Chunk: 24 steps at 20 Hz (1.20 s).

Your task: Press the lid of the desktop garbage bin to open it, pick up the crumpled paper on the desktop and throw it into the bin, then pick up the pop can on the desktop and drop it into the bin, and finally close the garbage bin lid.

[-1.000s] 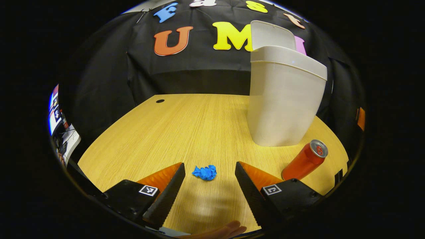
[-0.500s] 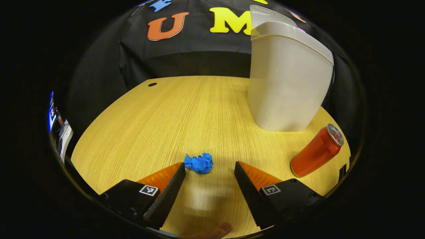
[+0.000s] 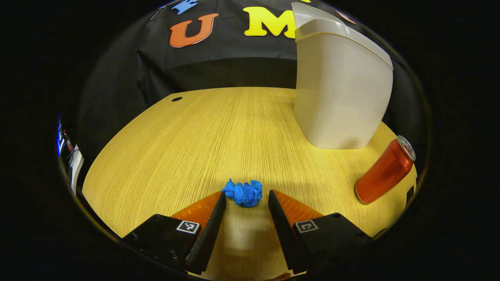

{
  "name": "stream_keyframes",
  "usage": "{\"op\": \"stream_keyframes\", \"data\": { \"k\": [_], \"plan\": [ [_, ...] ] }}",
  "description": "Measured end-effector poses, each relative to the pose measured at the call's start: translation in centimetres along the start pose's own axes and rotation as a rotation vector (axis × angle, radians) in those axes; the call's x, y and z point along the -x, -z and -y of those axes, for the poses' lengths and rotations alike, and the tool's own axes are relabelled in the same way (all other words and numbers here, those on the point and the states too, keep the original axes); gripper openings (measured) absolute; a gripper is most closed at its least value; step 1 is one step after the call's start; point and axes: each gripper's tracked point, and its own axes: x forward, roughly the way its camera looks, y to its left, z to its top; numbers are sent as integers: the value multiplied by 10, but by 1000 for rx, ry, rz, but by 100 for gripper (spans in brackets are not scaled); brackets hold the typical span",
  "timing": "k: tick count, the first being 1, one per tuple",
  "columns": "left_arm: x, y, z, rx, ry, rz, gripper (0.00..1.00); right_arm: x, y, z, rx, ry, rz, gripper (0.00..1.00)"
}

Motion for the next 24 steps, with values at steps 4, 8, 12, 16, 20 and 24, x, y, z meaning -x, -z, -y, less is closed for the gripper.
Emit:
{"op": "stream_keyframes", "data": {
  "k": [4, 8, 12, 16, 20, 24],
  "plan": [
    [-3, -6, -2, -1, -11, 17, 61, -4, 20, -11, -21, -44, -50, 94],
    [-1, -9, -4, -14, -15, 23, 36, -15, 36, -10, -28, -30, -99, 96],
    [2, -12, -5, -25, -15, 33, 35, -25, 50, -7, -32, -15, -136, 96],
    [15, -25, -5, -56, -35, 83, 34, -32, 65, -10, -21, -20, -171, 96],
    [29, -38, 4, -69, -27, 135, 30, -43, 73, -11, -66, -15, -185, 98],
    [33, -41, 9, -83, -29, 148, 30, -63, 67, -15, -95, -2, -170, 96]
  ]
}}
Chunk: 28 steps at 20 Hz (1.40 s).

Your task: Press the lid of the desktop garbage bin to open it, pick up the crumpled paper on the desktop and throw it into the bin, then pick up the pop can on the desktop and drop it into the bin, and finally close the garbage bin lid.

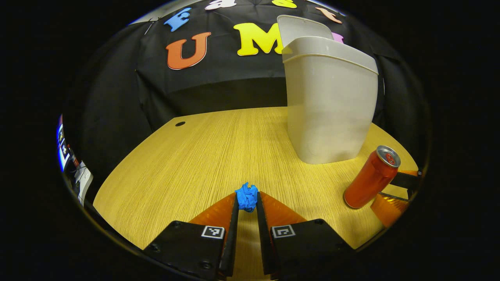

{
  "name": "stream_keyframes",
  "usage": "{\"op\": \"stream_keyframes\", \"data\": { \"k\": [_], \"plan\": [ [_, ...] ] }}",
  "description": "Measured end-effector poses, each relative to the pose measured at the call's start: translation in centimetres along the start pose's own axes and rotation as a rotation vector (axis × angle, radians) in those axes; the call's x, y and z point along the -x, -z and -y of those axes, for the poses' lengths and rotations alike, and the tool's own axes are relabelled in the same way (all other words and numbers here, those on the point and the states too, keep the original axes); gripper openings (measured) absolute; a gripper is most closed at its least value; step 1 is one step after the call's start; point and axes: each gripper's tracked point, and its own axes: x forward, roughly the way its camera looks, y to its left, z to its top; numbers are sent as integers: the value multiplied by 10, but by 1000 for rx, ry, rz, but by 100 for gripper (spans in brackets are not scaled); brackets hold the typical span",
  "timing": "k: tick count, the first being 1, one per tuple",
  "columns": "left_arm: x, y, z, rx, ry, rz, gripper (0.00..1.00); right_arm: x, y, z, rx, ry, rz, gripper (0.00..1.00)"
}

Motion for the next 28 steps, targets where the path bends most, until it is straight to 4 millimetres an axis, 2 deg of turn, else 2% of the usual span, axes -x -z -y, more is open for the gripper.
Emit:
{"op": "stream_keyframes", "data": {
  "k": [3, 9, 12, 14, 18, 23, 27, 28],
  "plan": [
    [1, -1, -1, -7, -5, 1, 30, -12, 7, 2, -3, 44, -30, 96],
    [6, -3, 1, -22, -37, 17, 30, -29, 2, 7, -18, 92, -2, 97],
    [10, -8, 1, -20, -47, 33, 30, -26, 1, 6, -31, 78, 7, 83],
    [9, -9, -2, -1, -53, 39, 30, -24, -3, 10, -29, 79, 21, 81],
    [12, -10, -12, 30, -86, 42, 30, -5, -14, 13, -23, 80, 63, 80],
    [16, -17, -9, 13, -102, 54, 30, 25, -46, 13, 40, 83, 161, 79],
    [35, -33, -9, 29, -103, 119, 30, 54, -62, 16, 61, 76, 217, 76],
    [43, -38, -9, 46, -97, 140, 33, 61, -67, 17, 68, 75, 231, 76]
  ]
}}
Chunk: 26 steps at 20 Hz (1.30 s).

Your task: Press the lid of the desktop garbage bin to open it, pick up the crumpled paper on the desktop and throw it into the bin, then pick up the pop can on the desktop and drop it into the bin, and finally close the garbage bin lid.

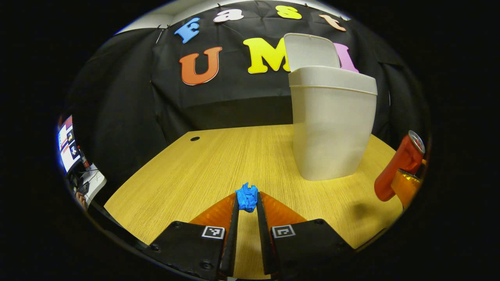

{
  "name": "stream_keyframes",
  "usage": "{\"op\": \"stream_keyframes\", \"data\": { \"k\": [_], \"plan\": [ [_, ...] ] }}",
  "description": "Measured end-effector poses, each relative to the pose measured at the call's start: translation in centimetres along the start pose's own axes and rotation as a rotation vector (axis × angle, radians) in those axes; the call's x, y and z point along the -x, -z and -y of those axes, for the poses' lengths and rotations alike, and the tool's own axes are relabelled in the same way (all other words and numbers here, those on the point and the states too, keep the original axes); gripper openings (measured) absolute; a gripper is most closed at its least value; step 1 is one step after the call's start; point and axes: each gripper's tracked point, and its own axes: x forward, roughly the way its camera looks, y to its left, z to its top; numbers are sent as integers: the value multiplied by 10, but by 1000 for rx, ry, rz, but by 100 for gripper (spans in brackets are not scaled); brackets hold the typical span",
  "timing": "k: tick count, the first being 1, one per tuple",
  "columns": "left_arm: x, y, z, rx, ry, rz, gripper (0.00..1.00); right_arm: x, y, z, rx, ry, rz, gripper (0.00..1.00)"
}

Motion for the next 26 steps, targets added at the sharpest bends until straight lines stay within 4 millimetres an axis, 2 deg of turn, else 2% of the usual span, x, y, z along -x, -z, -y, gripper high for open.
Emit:
{"op": "stream_keyframes", "data": {
  "k": [1, 2, 3, 5, 6, 7, 9, 10, 12, 17, 21, 26],
  "plan": [
    [6, -6, -3, 20, 5, 19, 30, 5, -6, 2, -1, 1, 12, 76],
    [13, -14, -5, 37, 8, 40, 33, 10, -12, 7, -11, 2, 25, 76],
    [18, -21, -5, 50, 11, 62, 30, 15, -19, 9, -21, 1, 40, 76],
    [31, -36, -2, 52, 28, 111, 30, 23, -34, 17, -28, 5, 71, 76],
    [35, -22, -11, 50, 32, 133, 30, 29, -42, 22, -32, 8, 87, 76],
    [42, -19, -15, 55, 23, 148, 29, 35, -49, 28, -38, 10, 105, 76],
    [50, -28, -23, 75, 1, 180, 29, 45, -66, 42, -46, 18, 144, 76],
    [54, -30, -25, 83, -6, 189, 34, 50, -73, 50, -55, 27, 163, 76],
    [62, -36, -22, 91, -11, 202, 30, 54, -77, 61, -65, 30, 165, 76],
    [87, -49, -28, 78, -48, 256, 30, 67, -86, 81, -48, 51, 178, 76],
    [92, -52, -10, 68, -21, 264, 31, 79, -97, 87, -28, 64, 220, 76],
    [97, -78, 21, 36, 20, 343, 32, 84, -99, 88, -29, 55, 218, 76]
  ]
}}
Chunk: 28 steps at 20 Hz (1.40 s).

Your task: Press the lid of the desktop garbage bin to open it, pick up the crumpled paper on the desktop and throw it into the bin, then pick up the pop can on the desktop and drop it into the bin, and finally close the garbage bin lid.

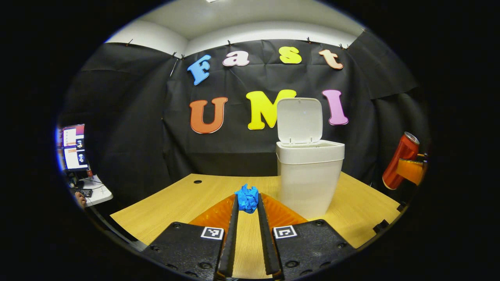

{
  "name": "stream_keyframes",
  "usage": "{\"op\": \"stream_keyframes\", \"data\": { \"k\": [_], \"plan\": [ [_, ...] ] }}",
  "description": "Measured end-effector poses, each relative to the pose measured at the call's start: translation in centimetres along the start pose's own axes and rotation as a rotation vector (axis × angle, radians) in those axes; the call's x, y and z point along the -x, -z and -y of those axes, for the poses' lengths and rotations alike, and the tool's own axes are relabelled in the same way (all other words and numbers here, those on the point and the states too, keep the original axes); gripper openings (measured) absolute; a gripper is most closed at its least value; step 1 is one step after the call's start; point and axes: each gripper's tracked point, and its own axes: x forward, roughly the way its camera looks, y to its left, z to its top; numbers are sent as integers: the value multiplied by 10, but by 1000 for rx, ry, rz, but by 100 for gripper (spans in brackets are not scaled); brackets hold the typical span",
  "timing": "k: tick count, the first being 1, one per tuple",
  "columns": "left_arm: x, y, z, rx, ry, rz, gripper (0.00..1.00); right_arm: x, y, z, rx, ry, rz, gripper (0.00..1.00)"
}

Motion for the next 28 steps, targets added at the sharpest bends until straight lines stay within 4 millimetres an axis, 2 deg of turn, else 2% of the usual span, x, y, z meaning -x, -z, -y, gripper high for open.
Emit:
{"op": "stream_keyframes", "data": {
  "k": [2, 6, 10, 11, 13, 14, 16, 19, 20, 21, 24, 25, 26, 27, 28],
  "plan": [
    [-6, -5, 17, -14, 35, 1, 32, 2, -4, 1, -8, -7, 8, 76],
    [-24, -27, 30, -43, 36, 31, 32, 2, -5, 9, -5, 14, 16, 76],
    [-45, -37, 50, -16, 69, 11, 33, 2, -8, 18, 15, 38, 29, 76],
    [-51, -45, 56, -3, 88, 19, 33, 3, -9, 22, 19, 45, 32, 76],
    [-63, -62, 56, 12, 77, 42, 33, 5, -10, 28, 20, 55, 34, 76],
    [-68, -71, 56, 12, 68, 55, 30, 7, -11, 31, 19, 58, 34, 76],
    [-84, -91, 65, 13, 92, 74, 33, 6, -12, 38, 8, 74, 33, 76],
    [-111, -117, 67, 18, 88, 95, 34, 8, -14, 44, 8, 85, 38, 76],
    [-122, -125, 73, 17, 104, 112, 40, 7, -14, 44, 9, 85, 37, 76],
    [-134, -129, 81, 6, 124, 122, 35, 7, -13, 45, 5, 86, 36, 76],
    [-165, -129, 110, -10, 214, 136, 36, 3, -7, 46, 1, 85, 20, 76],
    [-177, -126, 111, -5, 208, 135, 36, 2, -6, 46, 3, 87, 17, 76],
    [-187, -123, 113, -1, 200, 128, 42, 2, -6, 46, 5, 89, 16, 76],
    [-196, -119, 119, 10, 209, 127, 42, 1, -6, 46, 8, 88, 18, 76],
    [-203, -118, 125, 27, 218, 131, 38, 1, -6, 45, 11, 87, 20, 76]
  ]
}}
